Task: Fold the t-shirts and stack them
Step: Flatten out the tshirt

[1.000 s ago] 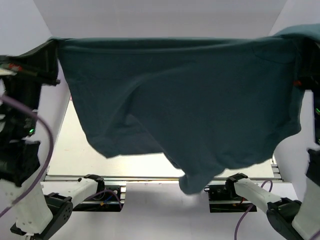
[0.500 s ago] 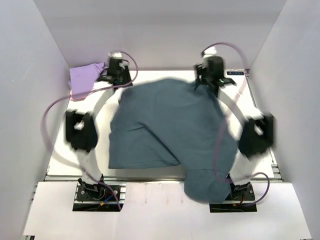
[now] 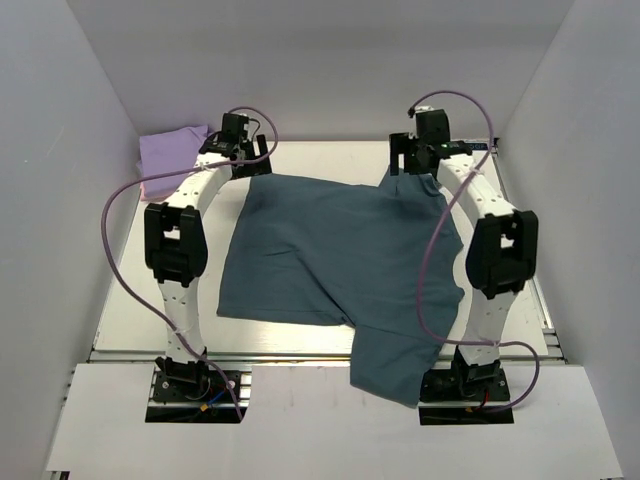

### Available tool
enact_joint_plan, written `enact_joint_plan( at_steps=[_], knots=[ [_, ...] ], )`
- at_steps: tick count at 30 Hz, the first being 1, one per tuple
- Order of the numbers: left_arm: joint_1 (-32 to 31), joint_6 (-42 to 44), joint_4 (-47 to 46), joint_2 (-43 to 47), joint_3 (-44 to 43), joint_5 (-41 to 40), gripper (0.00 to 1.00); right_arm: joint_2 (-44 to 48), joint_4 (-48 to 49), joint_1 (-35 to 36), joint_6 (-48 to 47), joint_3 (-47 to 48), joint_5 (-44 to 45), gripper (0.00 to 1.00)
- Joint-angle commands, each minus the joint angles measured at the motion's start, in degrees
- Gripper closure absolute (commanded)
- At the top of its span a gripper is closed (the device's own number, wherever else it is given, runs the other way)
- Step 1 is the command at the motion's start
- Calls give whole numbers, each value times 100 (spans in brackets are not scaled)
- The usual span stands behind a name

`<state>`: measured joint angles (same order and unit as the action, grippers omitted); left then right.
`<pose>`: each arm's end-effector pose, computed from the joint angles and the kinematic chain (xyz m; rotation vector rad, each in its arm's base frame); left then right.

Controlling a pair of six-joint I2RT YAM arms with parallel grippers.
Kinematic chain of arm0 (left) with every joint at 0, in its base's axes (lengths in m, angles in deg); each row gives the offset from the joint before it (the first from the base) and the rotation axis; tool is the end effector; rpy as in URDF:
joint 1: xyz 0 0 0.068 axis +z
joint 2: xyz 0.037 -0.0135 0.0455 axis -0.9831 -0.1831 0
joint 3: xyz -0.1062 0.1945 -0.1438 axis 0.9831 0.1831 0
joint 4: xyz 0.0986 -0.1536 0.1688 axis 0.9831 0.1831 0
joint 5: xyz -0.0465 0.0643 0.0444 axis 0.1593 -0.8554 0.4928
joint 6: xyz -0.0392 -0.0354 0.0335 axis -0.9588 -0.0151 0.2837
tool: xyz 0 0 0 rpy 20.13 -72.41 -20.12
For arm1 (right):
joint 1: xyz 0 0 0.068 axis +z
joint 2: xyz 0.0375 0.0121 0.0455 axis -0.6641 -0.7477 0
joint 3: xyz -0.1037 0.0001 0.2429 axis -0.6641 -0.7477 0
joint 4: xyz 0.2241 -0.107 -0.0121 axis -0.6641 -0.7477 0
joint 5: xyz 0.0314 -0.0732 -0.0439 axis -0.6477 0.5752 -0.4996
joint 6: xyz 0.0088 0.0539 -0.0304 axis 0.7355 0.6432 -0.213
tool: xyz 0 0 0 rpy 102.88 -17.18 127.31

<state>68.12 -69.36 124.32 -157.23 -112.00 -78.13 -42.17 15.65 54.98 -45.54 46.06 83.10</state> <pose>0.4673 -0.0876 0.2336 -0.1653 2.4301 -0.0654 0.4457 0.0997 0.2710 -0.1422 2.2661 0.0033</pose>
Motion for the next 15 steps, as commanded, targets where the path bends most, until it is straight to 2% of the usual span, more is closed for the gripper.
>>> enact_joint_plan(
  at_steps=[1,6,9,12,15],
  knots=[
    [8,34,-128,584,200,162,0,607,310,-27,255,-331,-153,10],
    [-53,-19,198,961,727,162,0,995,231,-89,781,-964,-66,10],
    [-115,-369,443,1434,1368,109,0,1345,3,-132,1141,-1674,13,10],
    [-176,-842,226,1980,2875,592,0,1907,-16,-115,1423,-2578,-21,10],
    [-299,-1265,-178,2823,3923,1048,0,2646,116,-124,1905,-3608,22,10]
  ],
)
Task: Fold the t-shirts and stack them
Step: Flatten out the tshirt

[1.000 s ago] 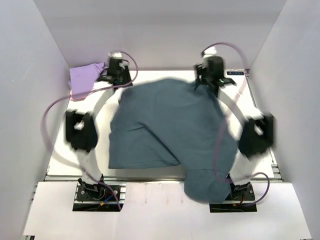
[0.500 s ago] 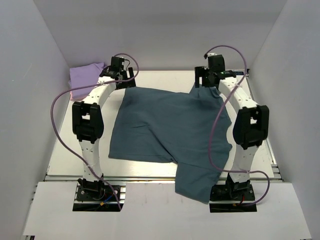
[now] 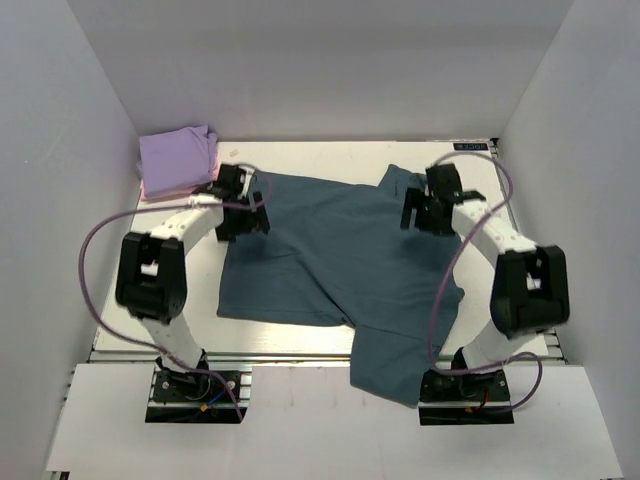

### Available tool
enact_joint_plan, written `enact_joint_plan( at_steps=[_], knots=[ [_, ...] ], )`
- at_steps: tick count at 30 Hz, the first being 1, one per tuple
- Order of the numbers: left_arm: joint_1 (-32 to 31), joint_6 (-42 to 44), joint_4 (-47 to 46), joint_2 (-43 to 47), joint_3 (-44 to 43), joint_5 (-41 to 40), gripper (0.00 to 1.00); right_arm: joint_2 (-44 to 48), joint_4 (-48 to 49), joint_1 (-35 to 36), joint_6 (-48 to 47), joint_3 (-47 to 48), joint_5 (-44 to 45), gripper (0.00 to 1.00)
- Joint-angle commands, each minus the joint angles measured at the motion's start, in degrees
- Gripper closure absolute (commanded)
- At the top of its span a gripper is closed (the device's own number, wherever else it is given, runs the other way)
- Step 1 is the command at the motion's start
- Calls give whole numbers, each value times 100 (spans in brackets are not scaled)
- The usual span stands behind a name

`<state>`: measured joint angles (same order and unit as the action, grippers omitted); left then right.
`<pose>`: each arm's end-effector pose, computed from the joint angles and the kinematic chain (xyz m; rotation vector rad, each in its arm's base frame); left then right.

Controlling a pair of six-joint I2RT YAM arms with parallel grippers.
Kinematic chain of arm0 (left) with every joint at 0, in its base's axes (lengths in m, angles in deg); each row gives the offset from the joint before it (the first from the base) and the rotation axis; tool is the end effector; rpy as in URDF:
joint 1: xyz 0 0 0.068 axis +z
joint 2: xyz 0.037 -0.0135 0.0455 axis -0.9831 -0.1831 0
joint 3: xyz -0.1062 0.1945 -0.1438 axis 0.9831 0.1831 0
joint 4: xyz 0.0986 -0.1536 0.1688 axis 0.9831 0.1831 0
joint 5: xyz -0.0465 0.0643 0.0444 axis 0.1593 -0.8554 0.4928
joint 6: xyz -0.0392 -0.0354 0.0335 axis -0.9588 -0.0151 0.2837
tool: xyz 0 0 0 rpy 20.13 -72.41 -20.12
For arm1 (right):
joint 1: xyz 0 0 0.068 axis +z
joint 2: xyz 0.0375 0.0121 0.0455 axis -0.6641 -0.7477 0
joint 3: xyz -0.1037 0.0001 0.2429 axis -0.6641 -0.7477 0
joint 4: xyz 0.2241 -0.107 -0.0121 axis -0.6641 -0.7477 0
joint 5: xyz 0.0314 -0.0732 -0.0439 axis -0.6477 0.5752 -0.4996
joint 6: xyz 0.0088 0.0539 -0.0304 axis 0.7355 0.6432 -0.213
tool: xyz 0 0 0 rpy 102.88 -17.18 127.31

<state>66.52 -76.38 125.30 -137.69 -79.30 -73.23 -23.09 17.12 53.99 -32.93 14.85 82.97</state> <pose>0.3555 -0.0797 0.1967 -0.2613 2.6850 -0.1433 0.3474 0.0702 0.2268 0.1195 2.4518 0.0580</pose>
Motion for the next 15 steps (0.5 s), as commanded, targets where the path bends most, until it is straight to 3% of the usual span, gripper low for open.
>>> enact_joint_plan(
  at_steps=[1,6,15],
  knots=[
    [-140,-626,-279,1054,884,760,0,861,22,-17,838,-698,10,10],
    [-254,-811,-533,2091,2412,815,0,1425,32,-34,1235,-1912,-35,10],
    [-254,-811,-402,1953,2732,464,0,487,374,-288,1367,-2046,-61,10]
  ],
)
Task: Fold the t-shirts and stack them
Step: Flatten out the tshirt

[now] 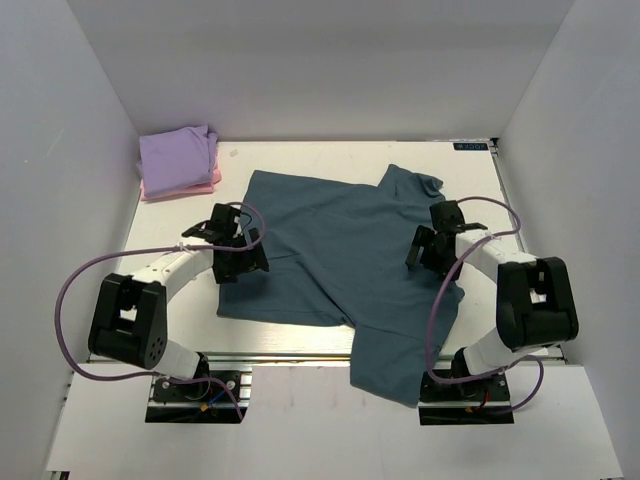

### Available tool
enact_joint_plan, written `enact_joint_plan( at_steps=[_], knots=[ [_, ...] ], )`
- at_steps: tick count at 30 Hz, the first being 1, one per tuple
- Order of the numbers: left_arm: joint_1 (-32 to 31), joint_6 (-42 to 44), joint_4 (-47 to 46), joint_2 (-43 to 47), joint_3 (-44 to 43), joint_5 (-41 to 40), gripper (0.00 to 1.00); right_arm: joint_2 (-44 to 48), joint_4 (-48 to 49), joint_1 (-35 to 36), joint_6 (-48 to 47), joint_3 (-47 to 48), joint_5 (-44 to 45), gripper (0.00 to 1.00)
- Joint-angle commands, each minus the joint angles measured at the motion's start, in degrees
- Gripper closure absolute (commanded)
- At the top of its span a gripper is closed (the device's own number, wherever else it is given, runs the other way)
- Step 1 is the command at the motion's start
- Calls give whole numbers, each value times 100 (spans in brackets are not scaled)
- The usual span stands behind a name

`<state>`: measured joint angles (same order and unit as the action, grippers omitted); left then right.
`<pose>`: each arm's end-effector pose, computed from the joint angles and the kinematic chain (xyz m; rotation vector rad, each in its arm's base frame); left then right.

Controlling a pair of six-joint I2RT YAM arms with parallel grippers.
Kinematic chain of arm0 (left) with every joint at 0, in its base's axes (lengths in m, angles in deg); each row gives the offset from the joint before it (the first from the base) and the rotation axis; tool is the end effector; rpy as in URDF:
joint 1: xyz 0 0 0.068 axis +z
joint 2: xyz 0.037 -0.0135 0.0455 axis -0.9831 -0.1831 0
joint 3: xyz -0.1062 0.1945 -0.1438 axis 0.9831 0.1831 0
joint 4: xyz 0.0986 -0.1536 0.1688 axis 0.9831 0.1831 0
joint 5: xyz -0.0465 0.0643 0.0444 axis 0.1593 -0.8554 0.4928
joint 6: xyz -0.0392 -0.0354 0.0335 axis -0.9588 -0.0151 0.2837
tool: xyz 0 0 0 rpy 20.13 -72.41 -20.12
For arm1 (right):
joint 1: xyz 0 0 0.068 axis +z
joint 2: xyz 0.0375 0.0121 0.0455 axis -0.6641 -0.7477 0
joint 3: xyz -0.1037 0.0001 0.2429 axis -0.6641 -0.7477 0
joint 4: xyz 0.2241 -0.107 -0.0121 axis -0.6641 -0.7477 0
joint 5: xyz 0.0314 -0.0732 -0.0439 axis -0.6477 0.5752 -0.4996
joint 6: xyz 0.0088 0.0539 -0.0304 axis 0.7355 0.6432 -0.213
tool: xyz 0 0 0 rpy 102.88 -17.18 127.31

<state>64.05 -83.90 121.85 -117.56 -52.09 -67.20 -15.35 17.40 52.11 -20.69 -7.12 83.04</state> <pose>0.2495 -0.0720 0.1706 -0.3627 2.7720 -0.3012 0.2729 0.0445 0.1559 0.4386 2.6544 0.0326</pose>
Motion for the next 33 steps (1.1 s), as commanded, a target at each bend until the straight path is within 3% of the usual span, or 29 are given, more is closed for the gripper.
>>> enact_joint_plan(
  at_steps=[1,6,11,14,19,24,27,30,33],
  knots=[
    [-7,-59,-4,-130,11,-209,0,-367,442,-110,143,186,-94,10],
    [116,-120,225,-526,124,-516,0,-1053,451,-363,38,617,-138,10],
    [116,-226,374,-868,239,-772,0,-2080,539,-479,-182,1486,-874,12],
    [169,-297,628,-1035,74,-1306,0,-2468,505,-584,-173,1934,-753,15],
    [169,-446,902,-975,-51,-1590,0,-2574,267,-804,-392,2489,-384,12],
    [55,-7,410,-659,-296,-923,0,-2206,407,-787,-1157,2683,-612,11],
    [54,222,59,-334,-499,-238,0,-1645,662,-751,-1333,2438,-1305,11],
    [54,283,110,-61,-622,-113,0,-714,917,-708,-1333,1832,-1622,11],
    [54,3,409,352,-491,-543,0,-38,883,-611,-1193,1306,-1509,11]
  ],
)
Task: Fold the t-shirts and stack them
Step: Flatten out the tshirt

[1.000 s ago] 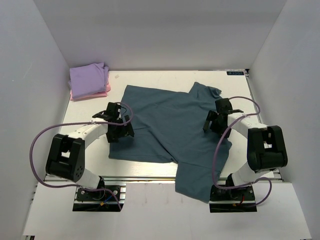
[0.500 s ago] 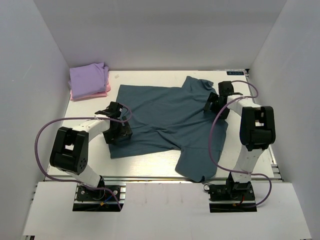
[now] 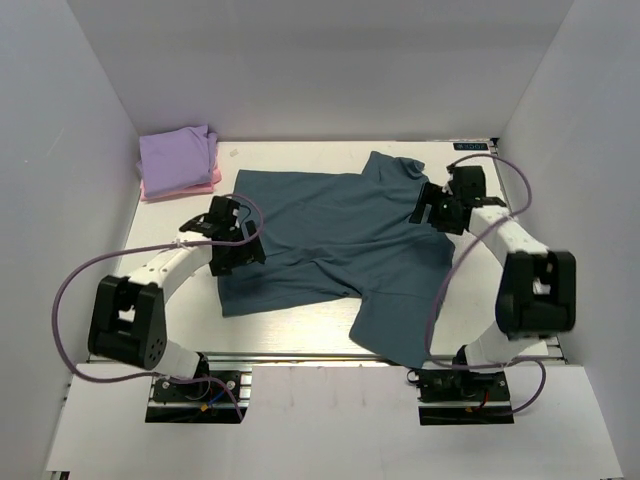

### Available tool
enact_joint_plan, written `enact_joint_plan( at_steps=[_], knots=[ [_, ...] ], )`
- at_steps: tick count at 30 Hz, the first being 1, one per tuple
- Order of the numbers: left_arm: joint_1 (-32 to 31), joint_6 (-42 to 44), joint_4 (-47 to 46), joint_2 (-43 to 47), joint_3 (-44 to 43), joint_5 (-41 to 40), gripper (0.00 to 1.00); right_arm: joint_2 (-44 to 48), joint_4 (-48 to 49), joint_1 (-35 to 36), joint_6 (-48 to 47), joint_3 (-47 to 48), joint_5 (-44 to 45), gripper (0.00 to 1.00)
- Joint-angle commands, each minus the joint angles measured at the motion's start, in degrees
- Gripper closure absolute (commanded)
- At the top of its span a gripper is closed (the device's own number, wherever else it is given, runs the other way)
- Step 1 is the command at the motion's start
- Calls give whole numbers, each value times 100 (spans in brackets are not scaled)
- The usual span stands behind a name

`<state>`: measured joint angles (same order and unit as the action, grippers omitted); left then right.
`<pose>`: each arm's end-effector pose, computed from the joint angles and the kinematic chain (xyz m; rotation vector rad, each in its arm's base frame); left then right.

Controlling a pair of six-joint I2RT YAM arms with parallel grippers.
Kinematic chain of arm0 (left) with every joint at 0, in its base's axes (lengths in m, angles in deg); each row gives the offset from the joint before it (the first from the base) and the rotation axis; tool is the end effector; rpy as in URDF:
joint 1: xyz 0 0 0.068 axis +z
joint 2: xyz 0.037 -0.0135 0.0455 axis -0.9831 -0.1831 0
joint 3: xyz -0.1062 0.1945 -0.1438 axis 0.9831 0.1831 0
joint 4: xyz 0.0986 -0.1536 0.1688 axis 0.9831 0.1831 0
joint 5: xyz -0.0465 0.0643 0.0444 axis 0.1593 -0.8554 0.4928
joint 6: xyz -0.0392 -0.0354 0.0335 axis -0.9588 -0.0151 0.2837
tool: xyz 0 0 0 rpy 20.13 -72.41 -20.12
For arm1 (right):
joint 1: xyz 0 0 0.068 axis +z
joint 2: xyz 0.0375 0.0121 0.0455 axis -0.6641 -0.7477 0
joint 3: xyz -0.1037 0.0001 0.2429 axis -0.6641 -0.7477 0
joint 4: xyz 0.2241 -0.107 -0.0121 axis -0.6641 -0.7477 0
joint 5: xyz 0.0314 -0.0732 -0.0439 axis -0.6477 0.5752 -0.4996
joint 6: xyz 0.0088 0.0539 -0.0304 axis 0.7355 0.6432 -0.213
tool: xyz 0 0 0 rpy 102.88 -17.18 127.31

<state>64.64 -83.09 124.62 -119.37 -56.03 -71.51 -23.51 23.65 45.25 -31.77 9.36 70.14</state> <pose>0.2606 -0.0684 0.1792 -0.3762 2.7586 -0.1913 0.3504 0.0270 0.2034 0.2346 2.4554 0.2746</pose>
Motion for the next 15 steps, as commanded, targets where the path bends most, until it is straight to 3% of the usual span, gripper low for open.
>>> enact_joint_plan(
  at_steps=[1,8,15],
  knots=[
    [-5,-148,210,699,-97,-287,0,894,196,102,20,-441,-176,11],
    [-5,-676,677,886,430,-412,0,1983,-200,400,249,-1749,-105,11],
    [48,-676,89,421,791,-246,4,2275,-104,647,565,-2604,-255,11]
  ],
)
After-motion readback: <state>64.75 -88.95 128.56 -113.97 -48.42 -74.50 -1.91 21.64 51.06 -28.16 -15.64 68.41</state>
